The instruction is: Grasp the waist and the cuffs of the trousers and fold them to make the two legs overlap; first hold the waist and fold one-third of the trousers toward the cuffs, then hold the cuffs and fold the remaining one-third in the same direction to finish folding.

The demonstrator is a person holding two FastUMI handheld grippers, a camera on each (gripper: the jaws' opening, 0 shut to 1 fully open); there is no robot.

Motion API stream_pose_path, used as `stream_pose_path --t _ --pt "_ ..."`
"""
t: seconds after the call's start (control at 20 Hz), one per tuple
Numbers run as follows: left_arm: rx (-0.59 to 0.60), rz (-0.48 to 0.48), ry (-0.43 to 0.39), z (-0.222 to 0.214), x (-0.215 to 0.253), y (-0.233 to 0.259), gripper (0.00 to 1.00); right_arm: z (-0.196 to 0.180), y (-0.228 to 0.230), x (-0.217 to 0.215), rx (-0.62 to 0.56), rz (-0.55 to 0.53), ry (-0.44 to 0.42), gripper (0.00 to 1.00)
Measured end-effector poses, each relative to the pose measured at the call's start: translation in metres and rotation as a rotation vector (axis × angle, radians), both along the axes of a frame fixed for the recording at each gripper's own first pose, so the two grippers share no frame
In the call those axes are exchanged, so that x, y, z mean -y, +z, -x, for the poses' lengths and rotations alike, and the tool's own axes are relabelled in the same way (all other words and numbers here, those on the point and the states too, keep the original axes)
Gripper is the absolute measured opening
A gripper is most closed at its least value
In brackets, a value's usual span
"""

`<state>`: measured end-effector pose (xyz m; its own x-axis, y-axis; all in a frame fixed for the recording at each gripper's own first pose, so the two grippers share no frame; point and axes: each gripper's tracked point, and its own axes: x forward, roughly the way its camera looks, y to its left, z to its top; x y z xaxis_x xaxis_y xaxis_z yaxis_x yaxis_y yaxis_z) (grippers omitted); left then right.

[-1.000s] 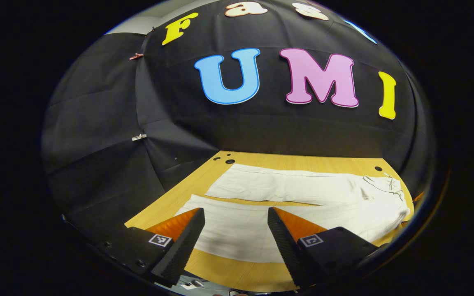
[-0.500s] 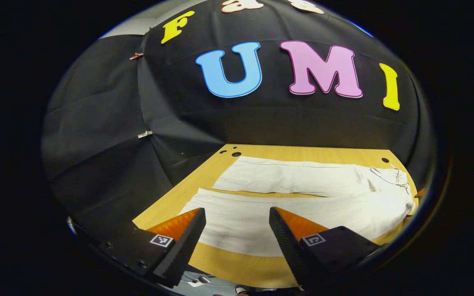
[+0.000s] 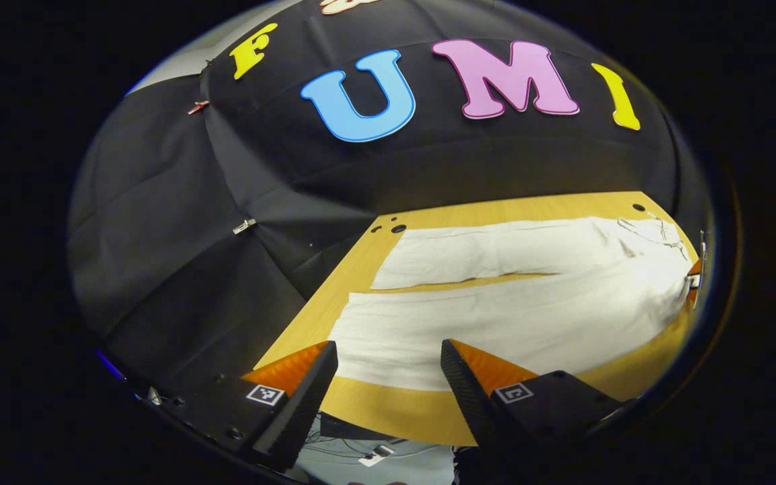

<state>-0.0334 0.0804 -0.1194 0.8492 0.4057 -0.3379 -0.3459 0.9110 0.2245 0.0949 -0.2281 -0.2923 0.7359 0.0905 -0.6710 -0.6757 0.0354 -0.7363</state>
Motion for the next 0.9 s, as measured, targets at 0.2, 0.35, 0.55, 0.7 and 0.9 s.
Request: stream_pose_path --t 0.2,0.35,0.55,0.7,0.9 --pt "-0.075 -0.012 -0.034 0.004 -0.026 -0.025 0.97 0.006 -0.007 0.001 -0.1 0.016 -0.028 0.14" --pt "-0.15 -0.114 -0.101 0.001 -0.054 -0.047 0.97 0.015 -0.002 0.003 -0.207 0.017 -0.096 0.12" --pt "-0.312 -0.37 -0.184 -0.004 -0.11 -0.077 0.97 0.017 -0.007 -0.001 -0.298 0.044 -0.082 0.05" --pt "-0.399 -0.484 -0.272 -0.013 -0.142 -0.1 0.96 0.019 -0.007 0.0 -0.296 0.076 -0.069 0.05" --pt "-0.494 -0.626 -0.417 -0.032 -0.17 -0.125 0.96 0.018 -0.007 0.001 -0.272 0.109 -0.05 0.05"
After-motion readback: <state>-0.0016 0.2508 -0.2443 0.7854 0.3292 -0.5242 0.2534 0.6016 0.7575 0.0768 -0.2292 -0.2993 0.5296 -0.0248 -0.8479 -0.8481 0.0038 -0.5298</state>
